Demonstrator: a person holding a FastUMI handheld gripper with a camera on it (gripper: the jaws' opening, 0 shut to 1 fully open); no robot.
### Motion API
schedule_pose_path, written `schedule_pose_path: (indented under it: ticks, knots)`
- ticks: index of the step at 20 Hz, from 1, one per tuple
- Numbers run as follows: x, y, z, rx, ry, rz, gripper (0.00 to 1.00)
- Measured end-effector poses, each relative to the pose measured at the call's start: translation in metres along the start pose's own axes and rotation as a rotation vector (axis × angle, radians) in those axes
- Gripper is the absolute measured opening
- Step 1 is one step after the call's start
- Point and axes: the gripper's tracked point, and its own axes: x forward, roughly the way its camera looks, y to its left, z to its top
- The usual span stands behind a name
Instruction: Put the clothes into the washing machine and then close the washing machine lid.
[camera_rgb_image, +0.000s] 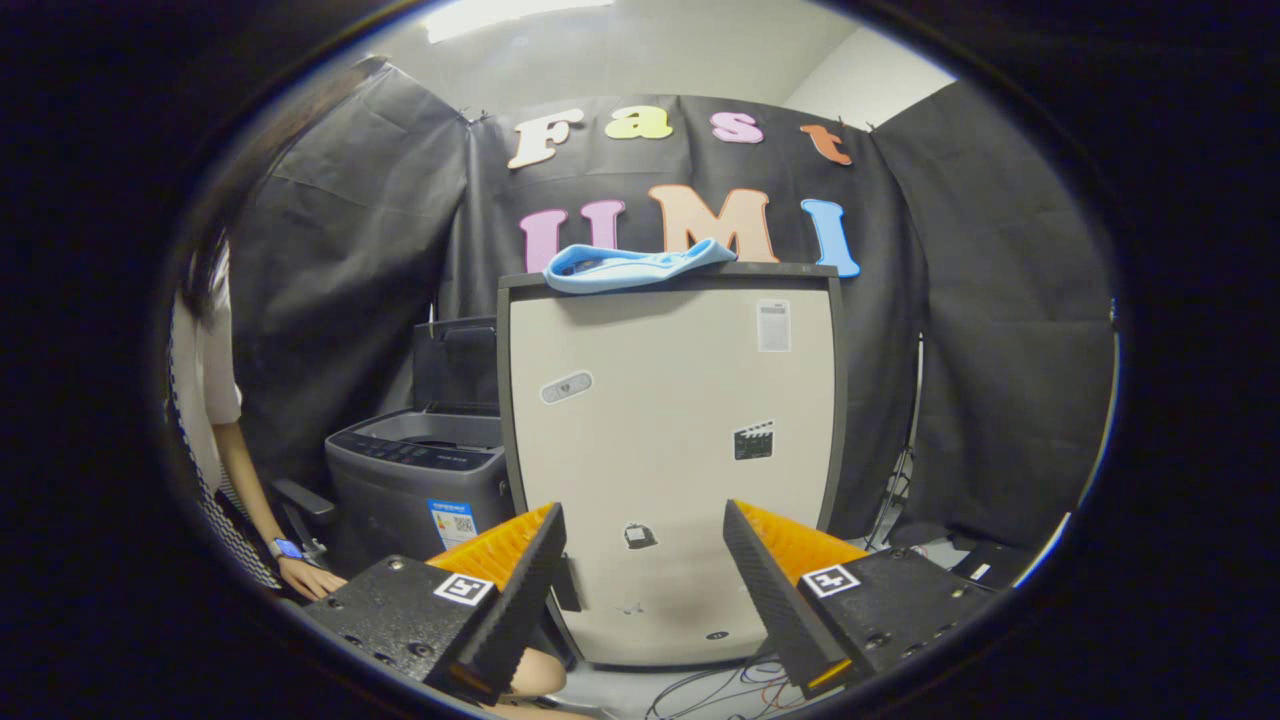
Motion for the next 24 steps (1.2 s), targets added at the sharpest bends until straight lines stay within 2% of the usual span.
schedule_pose_path:
  ticks: [9, 14, 17, 21, 24]
  knots:
    - [0.0, -0.004, 0.0, 0.0, -0.002, -0.022, 0.96]
    - [0.008, -0.015, 0.012, 0.003, -0.001, -0.128, 0.97]
    - [0.033, 0.001, 0.07, 0.005, -0.046, -0.135, 0.97]
    - [0.078, 0.015, 0.17, -0.074, -0.116, -0.155, 0.97]
    - [0.124, 0.03, 0.219, -0.115, -0.098, -0.143, 0.96]
